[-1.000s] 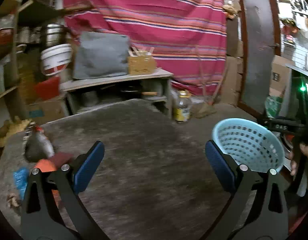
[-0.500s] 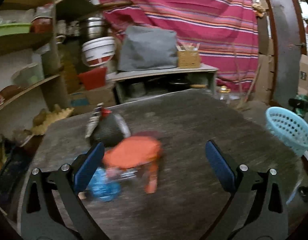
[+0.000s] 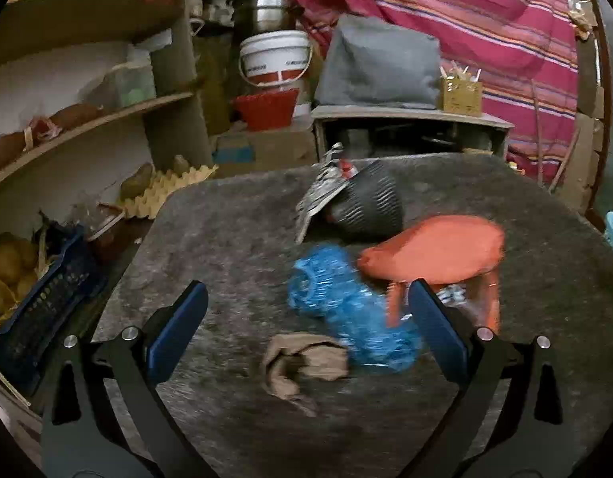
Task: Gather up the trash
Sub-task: 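Return the left tool to the table and grasp the blue plastic bag, then grasp the orange bag with the right tool while the left tool holds the blue bag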
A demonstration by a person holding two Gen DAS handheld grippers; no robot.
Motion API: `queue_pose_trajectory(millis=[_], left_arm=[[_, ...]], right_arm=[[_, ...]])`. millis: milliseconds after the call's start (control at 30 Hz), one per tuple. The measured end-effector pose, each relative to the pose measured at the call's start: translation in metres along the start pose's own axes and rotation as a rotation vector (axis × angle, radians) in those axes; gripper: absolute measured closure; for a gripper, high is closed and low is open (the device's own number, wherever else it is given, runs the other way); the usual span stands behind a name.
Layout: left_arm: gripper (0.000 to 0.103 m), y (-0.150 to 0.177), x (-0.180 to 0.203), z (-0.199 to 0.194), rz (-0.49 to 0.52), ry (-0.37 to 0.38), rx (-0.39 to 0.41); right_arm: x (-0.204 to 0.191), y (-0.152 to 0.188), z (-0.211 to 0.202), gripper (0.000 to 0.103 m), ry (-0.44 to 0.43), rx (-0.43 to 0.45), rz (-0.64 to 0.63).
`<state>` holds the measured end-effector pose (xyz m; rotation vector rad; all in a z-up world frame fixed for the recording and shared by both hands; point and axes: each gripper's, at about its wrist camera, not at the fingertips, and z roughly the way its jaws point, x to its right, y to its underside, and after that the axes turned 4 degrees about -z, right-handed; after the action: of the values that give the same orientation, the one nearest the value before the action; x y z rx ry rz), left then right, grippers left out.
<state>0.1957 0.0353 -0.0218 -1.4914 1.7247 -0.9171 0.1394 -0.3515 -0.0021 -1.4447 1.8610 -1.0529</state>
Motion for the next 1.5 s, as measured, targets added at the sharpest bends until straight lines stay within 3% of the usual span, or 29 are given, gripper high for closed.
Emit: queue_pose_trajectory(millis=[300, 400, 500, 600, 667, 767, 867, 1167, 1367, 1467, 1500], left_arm=[[0.009, -0.004, -0.027, 0.043, -0.076, 0.020, -0.087], [0.011, -0.008, -0.018, 0.051, -0.056, 0.051, -0.102], [0.019, -0.010, -0.005, 0.062, -0.018, 0.077, -0.140], [0.036, -0.006, 0.004, 0.075, 0.012, 0.093, -0.185], [0.060, -0.004, 0.006, 0.082, 0.019, 0.109, -0.217], [0.073, -0.004, 0.003, 0.085, -0.010, 0.158, -0.239], [0.083, -0.006, -0.001, 0.074, -0.006, 0.136, -0.198], [0.085, -0.021, -0.026, 0.028, -0.011, 0.054, -0.059], [0.085, -0.019, -0.054, 0.022, -0.021, -0.008, -0.060], [0.085, -0.014, -0.064, 0.026, -0.016, -0.050, -0.065], [0.085, -0.013, -0.067, 0.027, -0.016, -0.054, -0.069]], right_arm=[[-0.053, -0.003, 0.034, 0.004, -0.021, -0.034, -0.105], [-0.069, -0.007, 0.042, 0.004, -0.019, -0.071, -0.136], [-0.077, -0.011, 0.045, 0.004, -0.051, -0.101, -0.113], [-0.085, -0.015, 0.043, 0.004, -0.112, -0.098, -0.059], [-0.095, -0.017, 0.040, 0.004, -0.123, -0.084, -0.069], [-0.116, -0.019, 0.034, 0.004, -0.123, -0.056, -0.121], [-0.136, -0.020, 0.026, 0.004, -0.151, -0.027, -0.158], [-0.190, -0.012, 0.023, 0.004, -0.227, -0.039, -0.272], [-0.208, -0.007, 0.045, 0.006, -0.276, -0.106, -0.259], [-0.216, -0.001, 0.055, 0.018, -0.300, -0.155, -0.250], [-0.218, 0.001, 0.058, 0.026, -0.303, -0.169, -0.255]])
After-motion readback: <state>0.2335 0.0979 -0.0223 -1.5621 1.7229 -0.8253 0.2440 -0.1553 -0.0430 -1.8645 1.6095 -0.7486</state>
